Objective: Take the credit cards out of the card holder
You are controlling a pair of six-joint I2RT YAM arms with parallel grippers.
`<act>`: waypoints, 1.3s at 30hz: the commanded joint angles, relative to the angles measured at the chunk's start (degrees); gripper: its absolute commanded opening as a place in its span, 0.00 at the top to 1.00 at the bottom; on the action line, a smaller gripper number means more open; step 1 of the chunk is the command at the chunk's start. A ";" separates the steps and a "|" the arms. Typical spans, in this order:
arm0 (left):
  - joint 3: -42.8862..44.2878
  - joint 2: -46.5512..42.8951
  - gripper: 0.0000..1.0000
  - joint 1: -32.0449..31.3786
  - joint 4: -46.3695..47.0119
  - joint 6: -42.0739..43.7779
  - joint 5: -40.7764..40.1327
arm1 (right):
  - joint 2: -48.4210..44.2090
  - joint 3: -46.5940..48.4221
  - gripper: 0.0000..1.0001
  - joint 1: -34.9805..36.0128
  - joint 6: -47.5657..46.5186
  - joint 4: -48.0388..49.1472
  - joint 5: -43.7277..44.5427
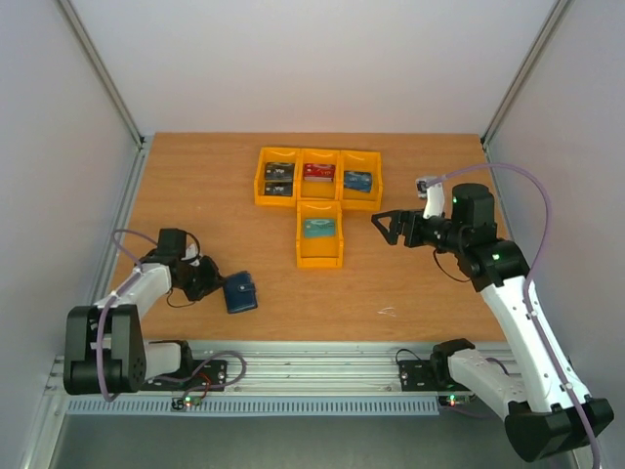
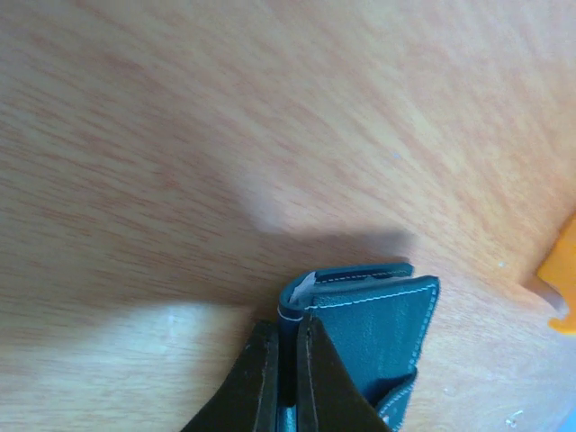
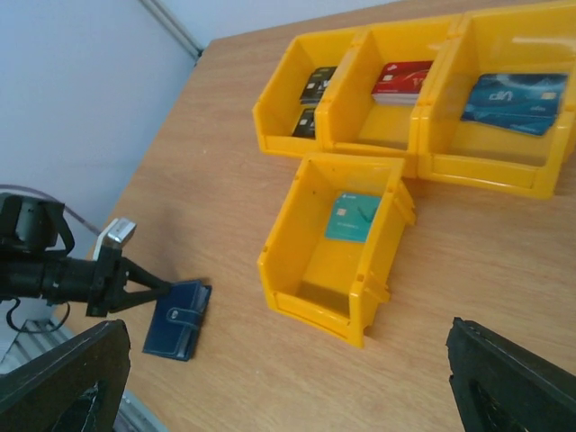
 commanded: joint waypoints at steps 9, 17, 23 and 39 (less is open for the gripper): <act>11.96 -22.60 1.00 -2.06 9.90 15.96 7.74 | 12.61 16.22 0.04 15.22 -4.99 0.40 -12.10; 25.26 -27.29 1.00 -8.73 20.76 23.32 15.51 | 26.45 31.91 0.02 23.55 -9.02 4.67 -18.52; 28.78 -28.24 1.00 -11.42 25.38 20.94 15.21 | 33.92 38.94 0.01 28.06 -12.03 4.11 -18.82; 25.01 -28.29 1.00 -13.57 31.79 14.71 18.05 | 38.25 40.30 0.57 30.83 -5.29 12.80 -18.59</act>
